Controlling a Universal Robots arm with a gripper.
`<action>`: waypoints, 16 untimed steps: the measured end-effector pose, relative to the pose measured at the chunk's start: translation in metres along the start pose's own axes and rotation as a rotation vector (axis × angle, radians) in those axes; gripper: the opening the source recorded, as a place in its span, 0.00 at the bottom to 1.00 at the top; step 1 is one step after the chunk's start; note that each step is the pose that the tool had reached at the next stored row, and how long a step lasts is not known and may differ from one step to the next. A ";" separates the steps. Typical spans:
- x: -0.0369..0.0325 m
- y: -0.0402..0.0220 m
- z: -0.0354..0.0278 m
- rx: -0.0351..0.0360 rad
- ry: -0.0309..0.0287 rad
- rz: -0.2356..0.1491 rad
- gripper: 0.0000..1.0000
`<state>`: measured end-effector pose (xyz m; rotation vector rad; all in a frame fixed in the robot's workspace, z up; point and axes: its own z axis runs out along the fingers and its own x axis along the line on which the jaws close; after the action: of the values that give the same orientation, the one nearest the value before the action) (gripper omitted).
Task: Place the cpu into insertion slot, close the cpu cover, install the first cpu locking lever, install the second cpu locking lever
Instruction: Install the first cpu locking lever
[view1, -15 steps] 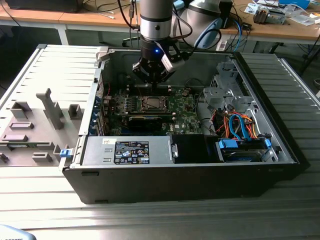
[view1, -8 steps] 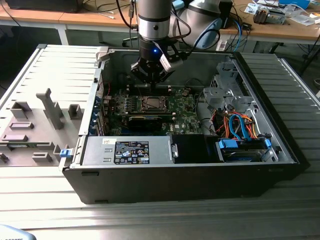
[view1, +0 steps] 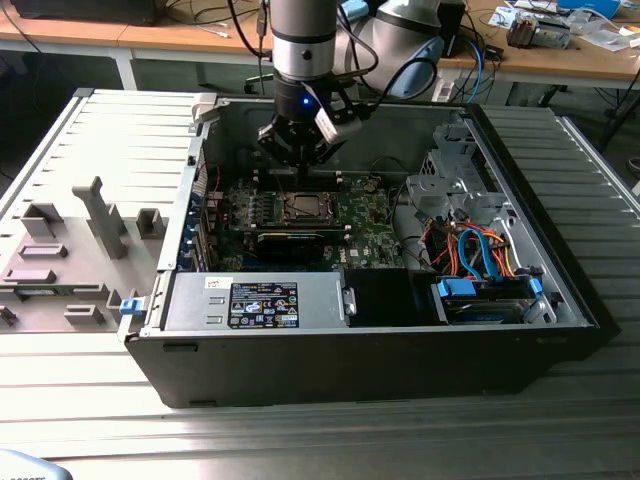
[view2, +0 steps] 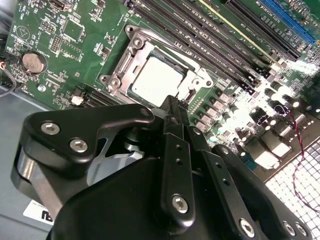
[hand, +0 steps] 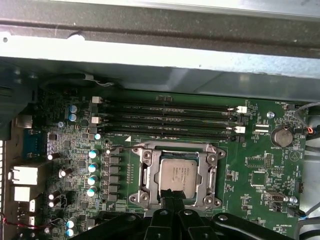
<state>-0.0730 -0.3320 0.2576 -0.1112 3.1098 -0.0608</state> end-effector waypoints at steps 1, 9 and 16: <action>0.0002 0.0000 0.0000 0.0000 -0.0001 0.000 0.11; 0.0031 0.0002 -0.0001 0.0000 -0.0001 0.000 0.11; 0.0070 0.0007 -0.0002 0.0000 0.0000 0.000 0.11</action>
<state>-0.0800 -0.3318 0.2576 -0.1113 3.1097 -0.0608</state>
